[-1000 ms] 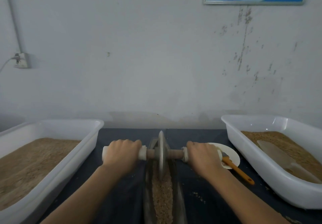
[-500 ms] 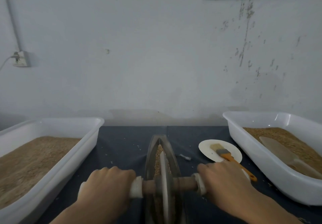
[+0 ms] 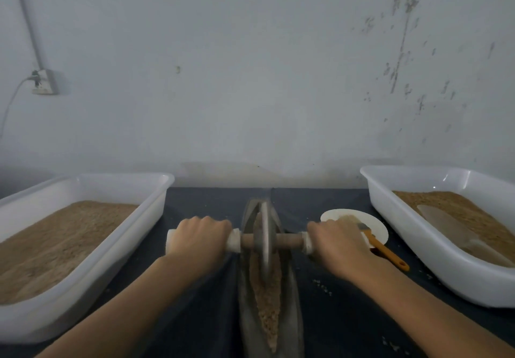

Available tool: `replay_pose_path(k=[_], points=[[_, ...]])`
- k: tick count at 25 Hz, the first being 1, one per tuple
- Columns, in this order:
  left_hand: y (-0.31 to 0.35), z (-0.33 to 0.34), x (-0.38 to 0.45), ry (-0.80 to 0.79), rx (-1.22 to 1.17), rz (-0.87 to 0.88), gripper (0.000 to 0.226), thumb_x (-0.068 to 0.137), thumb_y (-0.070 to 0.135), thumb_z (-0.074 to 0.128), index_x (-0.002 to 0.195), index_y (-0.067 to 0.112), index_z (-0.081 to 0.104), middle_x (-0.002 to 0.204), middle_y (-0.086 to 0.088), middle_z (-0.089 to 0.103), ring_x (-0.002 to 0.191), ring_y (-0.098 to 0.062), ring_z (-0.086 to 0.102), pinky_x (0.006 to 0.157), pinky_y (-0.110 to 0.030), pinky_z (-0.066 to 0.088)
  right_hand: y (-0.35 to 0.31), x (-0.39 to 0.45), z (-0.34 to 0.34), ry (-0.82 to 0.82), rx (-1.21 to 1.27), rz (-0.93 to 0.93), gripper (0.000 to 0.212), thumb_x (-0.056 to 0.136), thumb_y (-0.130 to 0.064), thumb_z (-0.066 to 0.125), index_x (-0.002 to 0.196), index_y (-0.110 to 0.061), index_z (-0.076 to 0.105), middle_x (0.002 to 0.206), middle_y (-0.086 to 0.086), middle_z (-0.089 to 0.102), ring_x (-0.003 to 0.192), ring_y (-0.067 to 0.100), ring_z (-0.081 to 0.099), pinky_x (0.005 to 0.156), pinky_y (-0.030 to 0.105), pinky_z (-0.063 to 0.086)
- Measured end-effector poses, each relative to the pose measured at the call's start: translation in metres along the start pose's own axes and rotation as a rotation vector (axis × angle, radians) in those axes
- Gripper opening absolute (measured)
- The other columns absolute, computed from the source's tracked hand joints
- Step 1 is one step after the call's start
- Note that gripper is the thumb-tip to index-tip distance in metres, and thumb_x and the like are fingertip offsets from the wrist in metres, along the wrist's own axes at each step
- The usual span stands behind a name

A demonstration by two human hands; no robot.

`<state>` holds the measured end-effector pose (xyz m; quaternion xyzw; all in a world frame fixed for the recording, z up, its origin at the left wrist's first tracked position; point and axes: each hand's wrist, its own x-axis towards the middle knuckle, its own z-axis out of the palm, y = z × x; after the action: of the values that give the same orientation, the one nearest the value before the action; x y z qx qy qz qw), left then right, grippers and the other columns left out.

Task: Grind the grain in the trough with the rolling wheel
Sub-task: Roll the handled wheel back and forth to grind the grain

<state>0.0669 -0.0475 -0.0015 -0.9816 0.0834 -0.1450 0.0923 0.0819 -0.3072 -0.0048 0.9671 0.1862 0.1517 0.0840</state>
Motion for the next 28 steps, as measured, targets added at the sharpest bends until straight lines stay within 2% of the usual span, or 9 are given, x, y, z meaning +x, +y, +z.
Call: replay_pose_path(k=[4,6,12,17,21,23,24,26,28], points=[[-0.003,-0.014,-0.057,-0.051,-0.029,0.110,0.025,0.076,0.049,0.059,0.078,0.040,0.036,0.065,0.014,0.040,0.059,-0.007,0.040,0.057,-0.028,0.031,-0.004,-0.065,-0.032,-0.211,0.004,-0.070,0.033,0.083,-0.044,0.055,0.072,-0.034,0.025,0.071,-0.010,0.046,0.061,0.007,0.043,0.051,0.027,0.032],[-0.002,-0.017,-0.060,-0.062,-0.004,0.132,0.029,0.074,0.051,0.060,0.070,0.039,0.033,0.060,0.015,0.035,0.052,-0.003,0.031,0.051,-0.026,0.024,-0.005,-0.069,-0.039,-0.270,0.001,-0.052,0.033,0.085,-0.047,0.053,0.072,-0.035,0.025,0.074,-0.011,0.048,0.066,0.005,0.048,0.055,0.025,0.036],[-0.005,0.019,0.006,0.034,-0.055,-0.047,0.015,0.084,0.039,0.056,0.080,0.032,0.044,0.071,0.009,0.051,0.062,-0.013,0.049,0.056,-0.029,0.038,-0.012,0.018,-0.009,0.067,-0.204,0.009,0.024,0.082,-0.031,0.065,0.096,-0.024,0.047,0.086,-0.005,0.059,0.071,0.017,0.056,0.058,0.030,0.032],[-0.004,0.020,0.019,0.083,-0.045,-0.089,0.017,0.087,0.038,0.055,0.087,0.028,0.041,0.082,0.008,0.057,0.066,-0.015,0.049,0.059,-0.030,0.035,-0.013,0.039,-0.010,0.118,-0.181,0.038,0.023,0.082,-0.023,0.065,0.100,-0.019,0.051,0.095,0.001,0.066,0.079,0.021,0.061,0.060,0.031,0.033],[0.000,-0.006,-0.044,0.024,-0.014,0.044,0.035,0.081,0.040,0.060,0.083,0.036,0.025,0.079,0.010,0.051,0.064,-0.012,0.042,0.059,-0.030,0.028,-0.013,-0.037,-0.014,0.040,-0.019,-0.057,0.026,0.078,-0.035,0.066,0.087,-0.029,0.042,0.077,-0.008,0.053,0.061,0.011,0.045,0.054,0.026,0.035],[0.005,-0.019,-0.070,0.117,0.038,0.148,0.045,0.069,0.041,0.063,0.081,0.037,0.020,0.067,0.010,0.043,0.061,-0.013,0.050,0.050,-0.029,0.021,-0.009,-0.062,-0.030,0.077,-0.019,-0.103,0.053,0.054,-0.042,0.077,0.071,-0.032,0.028,0.058,-0.009,0.031,0.045,0.009,0.029,0.040,0.021,0.017],[0.003,-0.023,-0.076,0.140,0.056,0.167,0.049,0.064,0.042,0.063,0.080,0.038,0.017,0.063,0.011,0.035,0.059,-0.012,0.051,0.048,-0.028,0.015,-0.008,-0.067,-0.037,0.019,-0.047,-0.105,0.057,0.054,-0.043,0.076,0.067,-0.031,0.022,0.057,-0.009,0.025,0.044,0.009,0.024,0.041,0.021,0.012],[0.002,-0.020,-0.072,0.035,0.032,0.132,0.048,0.071,0.045,0.061,0.080,0.040,0.015,0.065,0.012,0.029,0.061,-0.011,0.043,0.050,-0.030,0.018,-0.011,-0.064,-0.033,-0.174,-0.023,-0.031,0.044,0.077,-0.042,0.063,0.068,-0.032,0.021,0.064,-0.011,0.035,0.053,0.007,0.035,0.047,0.026,0.022],[0.002,-0.010,-0.050,-0.024,-0.020,0.048,0.041,0.079,0.045,0.062,0.082,0.040,0.021,0.070,0.014,0.035,0.064,-0.009,0.037,0.059,-0.029,0.028,-0.013,-0.040,-0.017,-0.104,0.024,0.024,0.034,0.084,-0.038,0.058,0.075,-0.034,0.026,0.077,-0.010,0.052,0.066,0.010,0.049,0.057,0.028,0.035]])
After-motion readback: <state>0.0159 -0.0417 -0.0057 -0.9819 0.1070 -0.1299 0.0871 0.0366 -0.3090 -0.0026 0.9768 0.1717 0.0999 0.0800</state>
